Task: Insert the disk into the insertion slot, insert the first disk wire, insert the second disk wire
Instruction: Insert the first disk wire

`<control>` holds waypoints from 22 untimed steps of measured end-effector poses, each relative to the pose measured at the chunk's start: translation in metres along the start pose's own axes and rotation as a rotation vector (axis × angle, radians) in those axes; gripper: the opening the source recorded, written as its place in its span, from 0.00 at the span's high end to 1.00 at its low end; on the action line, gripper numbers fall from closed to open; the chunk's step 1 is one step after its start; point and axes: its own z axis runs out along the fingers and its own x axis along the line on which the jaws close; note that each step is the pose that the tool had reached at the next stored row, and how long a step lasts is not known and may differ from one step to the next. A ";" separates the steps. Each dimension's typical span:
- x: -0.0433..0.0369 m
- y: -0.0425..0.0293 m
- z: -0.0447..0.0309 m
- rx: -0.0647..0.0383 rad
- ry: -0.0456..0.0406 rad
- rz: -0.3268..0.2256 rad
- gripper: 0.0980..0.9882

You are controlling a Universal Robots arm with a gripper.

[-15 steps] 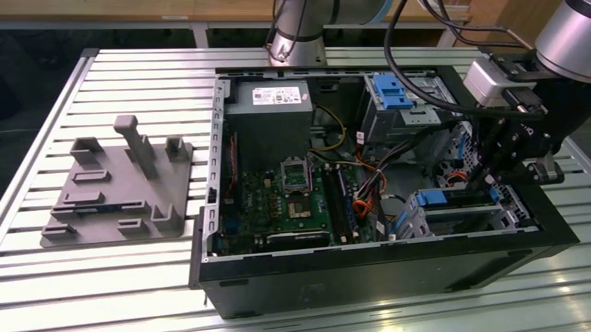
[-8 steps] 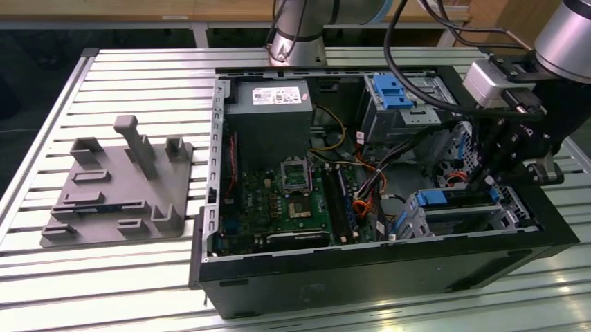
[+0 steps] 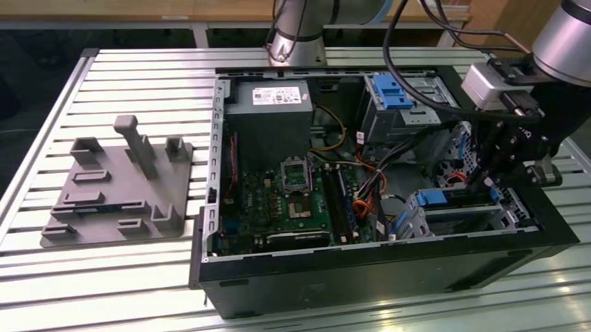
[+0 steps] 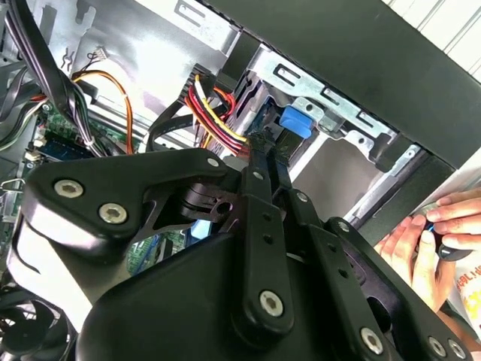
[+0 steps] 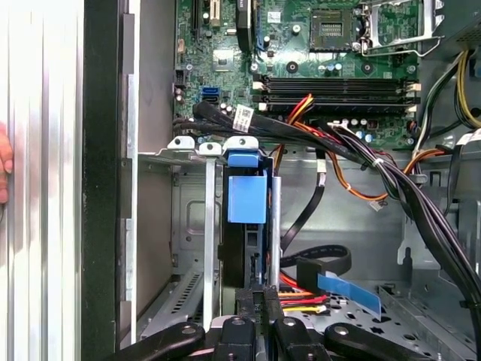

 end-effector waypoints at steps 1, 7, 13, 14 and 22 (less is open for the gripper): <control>0.0000 0.0000 0.0003 0.000 0.0000 0.000 0.93; -0.0001 0.0000 0.0023 0.000 0.0000 0.000 0.93; -0.0003 0.0000 0.0057 0.000 0.0004 0.000 0.93; -0.0003 0.0000 0.0058 0.000 0.0005 0.000 0.93; 0.0001 0.0000 -0.0069 0.000 0.0000 0.000 0.77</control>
